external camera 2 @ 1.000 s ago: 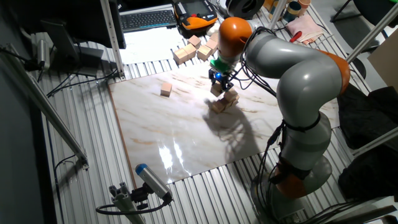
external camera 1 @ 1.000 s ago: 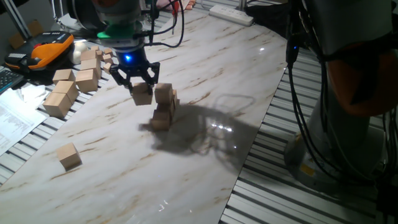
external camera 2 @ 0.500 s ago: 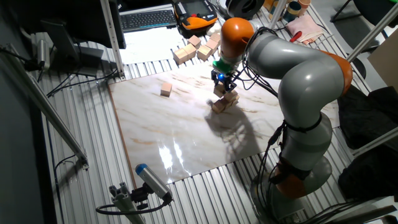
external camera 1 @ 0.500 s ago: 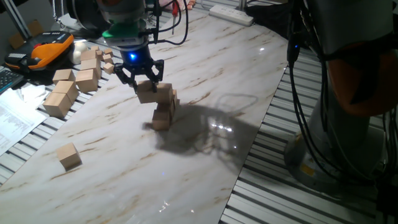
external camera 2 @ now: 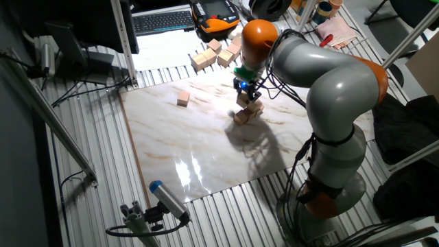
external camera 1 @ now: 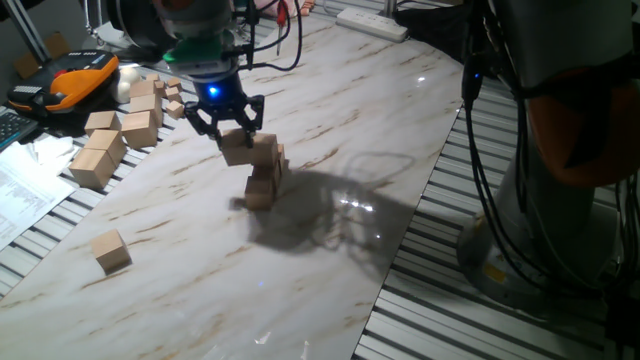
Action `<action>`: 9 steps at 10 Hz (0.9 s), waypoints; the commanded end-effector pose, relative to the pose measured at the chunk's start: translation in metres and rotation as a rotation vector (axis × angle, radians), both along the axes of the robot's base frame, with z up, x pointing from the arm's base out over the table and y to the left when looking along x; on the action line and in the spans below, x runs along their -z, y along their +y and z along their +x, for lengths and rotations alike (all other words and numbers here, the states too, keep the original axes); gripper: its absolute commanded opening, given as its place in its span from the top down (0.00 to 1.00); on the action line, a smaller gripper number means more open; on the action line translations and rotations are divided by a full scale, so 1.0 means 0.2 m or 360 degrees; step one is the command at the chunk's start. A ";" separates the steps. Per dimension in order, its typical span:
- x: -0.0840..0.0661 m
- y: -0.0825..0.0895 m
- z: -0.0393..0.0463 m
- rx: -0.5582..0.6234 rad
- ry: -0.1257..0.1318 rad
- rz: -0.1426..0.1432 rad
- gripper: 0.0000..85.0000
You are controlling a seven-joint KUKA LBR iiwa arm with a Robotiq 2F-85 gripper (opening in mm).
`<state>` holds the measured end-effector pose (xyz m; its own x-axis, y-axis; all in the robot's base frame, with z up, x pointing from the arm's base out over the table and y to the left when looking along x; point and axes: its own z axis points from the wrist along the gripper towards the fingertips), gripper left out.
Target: Stack the blocks into a pyramid shape
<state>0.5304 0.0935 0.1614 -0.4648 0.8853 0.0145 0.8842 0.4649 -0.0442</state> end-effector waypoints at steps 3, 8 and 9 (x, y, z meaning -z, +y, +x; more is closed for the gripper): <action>0.00 0.01 0.001 0.0130 -0.0013 0.0058 1.00; 0.00 0.01 0.001 0.0081 -0.0010 0.0079 1.00; 0.00 -0.01 -0.015 0.0074 -0.0009 0.0086 1.00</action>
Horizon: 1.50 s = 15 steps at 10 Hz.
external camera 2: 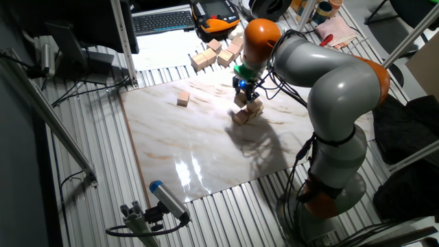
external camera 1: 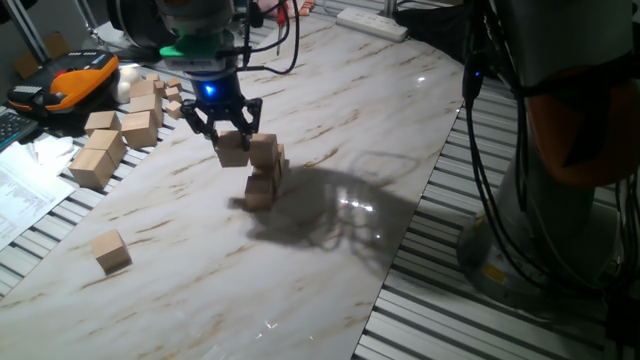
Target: Stack the blocks into a pyramid shape
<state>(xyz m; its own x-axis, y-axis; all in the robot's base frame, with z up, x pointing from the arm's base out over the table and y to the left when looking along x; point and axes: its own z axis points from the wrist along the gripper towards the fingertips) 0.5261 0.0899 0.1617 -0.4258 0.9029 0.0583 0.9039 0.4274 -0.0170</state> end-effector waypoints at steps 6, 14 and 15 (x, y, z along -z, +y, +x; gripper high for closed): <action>0.06 -0.06 -0.077 -0.0016 0.0001 -0.0031 1.00; 0.20 -0.08 -0.104 -0.0032 -0.0017 -0.0055 1.00; 0.20 -0.09 -0.105 -0.0037 -0.0017 -0.0057 1.00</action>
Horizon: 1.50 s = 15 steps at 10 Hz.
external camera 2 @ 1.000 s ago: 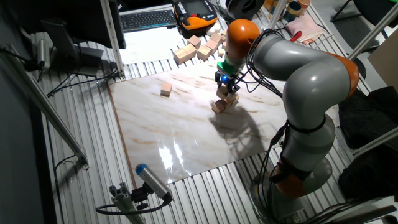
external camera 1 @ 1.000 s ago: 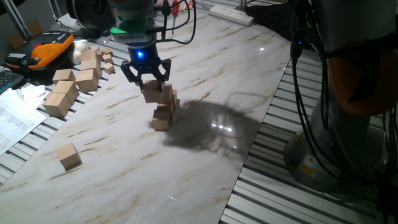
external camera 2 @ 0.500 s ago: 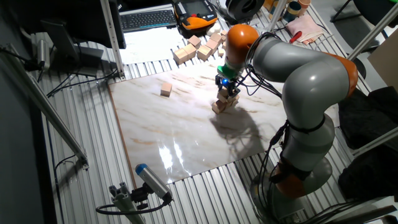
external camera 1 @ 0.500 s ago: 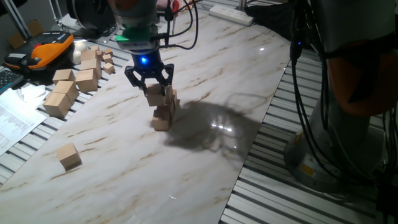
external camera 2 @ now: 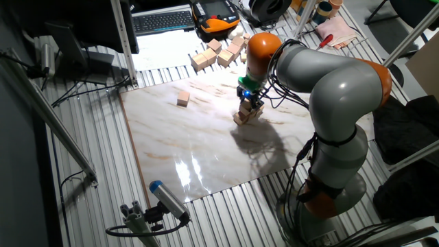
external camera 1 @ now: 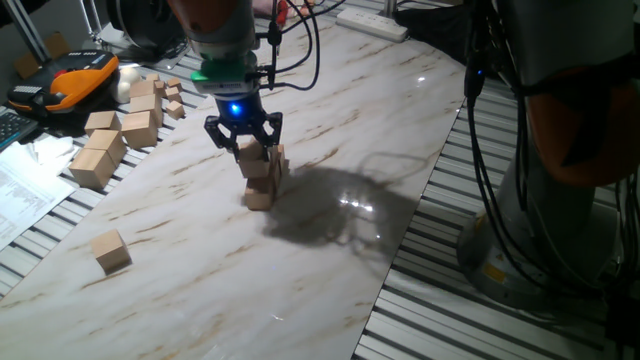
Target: Stack the blocks into a pyramid shape
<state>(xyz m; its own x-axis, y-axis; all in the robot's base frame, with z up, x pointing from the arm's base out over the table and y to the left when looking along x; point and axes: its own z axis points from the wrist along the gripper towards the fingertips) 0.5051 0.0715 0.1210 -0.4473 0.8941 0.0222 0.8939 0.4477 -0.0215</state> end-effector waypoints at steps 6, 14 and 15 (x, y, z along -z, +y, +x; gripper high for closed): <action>0.04 0.00 -0.007 0.0008 -0.0015 0.0003 1.00; 0.09 -0.01 -0.003 0.0007 -0.0017 -0.0038 1.00; 0.09 -0.01 0.000 0.0007 -0.0020 -0.0033 1.00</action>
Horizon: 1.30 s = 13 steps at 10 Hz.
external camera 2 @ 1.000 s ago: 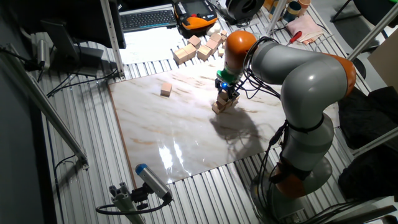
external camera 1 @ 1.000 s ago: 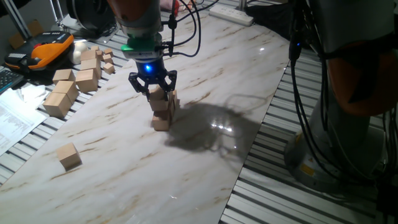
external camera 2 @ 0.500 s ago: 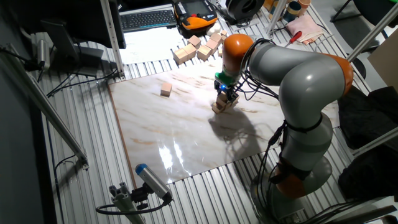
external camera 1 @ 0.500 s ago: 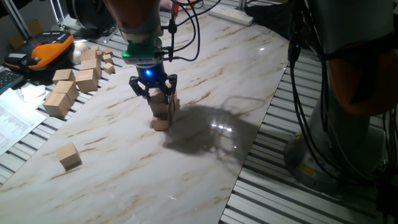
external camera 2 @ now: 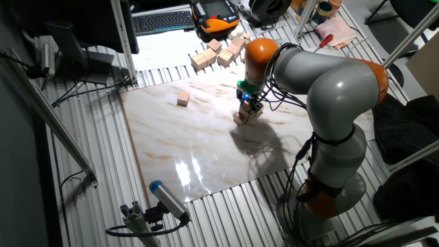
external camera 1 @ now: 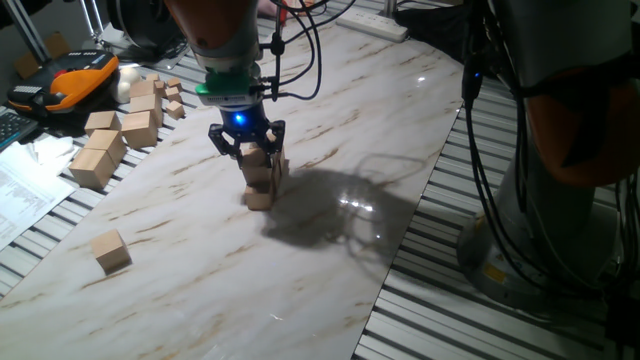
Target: Stack the blocks into a pyramid shape
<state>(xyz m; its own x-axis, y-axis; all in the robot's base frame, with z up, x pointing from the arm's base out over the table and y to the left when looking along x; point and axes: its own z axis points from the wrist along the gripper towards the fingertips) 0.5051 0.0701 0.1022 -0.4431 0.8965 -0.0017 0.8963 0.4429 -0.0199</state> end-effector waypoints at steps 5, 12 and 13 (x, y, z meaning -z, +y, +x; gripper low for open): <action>0.01 0.00 0.009 0.0002 -0.0005 0.0012 1.00; -0.01 0.01 0.013 -0.0005 -0.0004 0.0015 0.60; -0.01 0.00 0.014 -0.0005 -0.0002 0.0012 0.60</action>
<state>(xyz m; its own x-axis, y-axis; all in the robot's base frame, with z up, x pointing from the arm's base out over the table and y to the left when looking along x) 0.5079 0.0707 0.1037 -0.4460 0.8950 0.0045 0.8949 0.4460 -0.0150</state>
